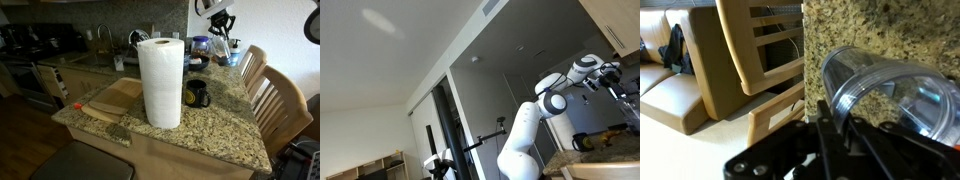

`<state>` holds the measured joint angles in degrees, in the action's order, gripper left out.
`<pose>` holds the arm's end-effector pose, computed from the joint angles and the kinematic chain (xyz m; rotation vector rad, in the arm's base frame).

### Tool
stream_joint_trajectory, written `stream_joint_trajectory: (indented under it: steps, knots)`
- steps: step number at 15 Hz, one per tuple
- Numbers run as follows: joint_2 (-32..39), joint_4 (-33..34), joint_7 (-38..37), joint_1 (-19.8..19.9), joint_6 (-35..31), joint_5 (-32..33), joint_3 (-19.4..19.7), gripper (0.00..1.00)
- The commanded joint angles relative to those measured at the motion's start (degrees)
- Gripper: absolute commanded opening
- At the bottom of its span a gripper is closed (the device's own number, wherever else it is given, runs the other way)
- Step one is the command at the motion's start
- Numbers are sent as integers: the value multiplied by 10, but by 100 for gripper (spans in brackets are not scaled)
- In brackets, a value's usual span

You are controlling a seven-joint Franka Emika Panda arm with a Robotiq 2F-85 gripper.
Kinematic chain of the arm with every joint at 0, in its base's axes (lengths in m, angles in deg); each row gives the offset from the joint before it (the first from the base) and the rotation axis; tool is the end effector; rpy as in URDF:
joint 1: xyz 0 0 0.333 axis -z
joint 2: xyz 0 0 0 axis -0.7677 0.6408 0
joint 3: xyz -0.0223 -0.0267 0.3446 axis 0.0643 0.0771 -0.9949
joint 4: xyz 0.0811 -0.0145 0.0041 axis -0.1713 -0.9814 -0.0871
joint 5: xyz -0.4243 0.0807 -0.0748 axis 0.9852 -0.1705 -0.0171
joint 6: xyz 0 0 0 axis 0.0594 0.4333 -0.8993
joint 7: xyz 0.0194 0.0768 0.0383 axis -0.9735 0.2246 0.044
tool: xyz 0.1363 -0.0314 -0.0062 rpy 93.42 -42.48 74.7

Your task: Put the white bottle in the bowl then put the jar in the bowl

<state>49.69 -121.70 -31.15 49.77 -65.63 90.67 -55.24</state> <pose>0.7438 -0.0897 0.5410 2.2999 -1.2979 -0.1541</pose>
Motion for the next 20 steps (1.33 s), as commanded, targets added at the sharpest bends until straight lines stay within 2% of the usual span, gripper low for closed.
stream_joint_trajectory:
  steps: [1,5,7,8,9,10,12,20]
  knots:
    - [9,25,-14,14,-55,-4,2,3]
    - [3,18,-43,34,-105,-21,-3,3]
    - [2,13,-42,42,-101,-20,-2,3]
    - [-4,4,-12,41,-60,-11,0,3]
    - [-8,1,37,54,-66,-27,-16,3]
    - [-8,-1,46,52,-60,-23,-15,3]
    - [-1,-3,64,50,-91,-23,-18,3]
    - [12,-45,-31,6,-285,-12,-24,3]
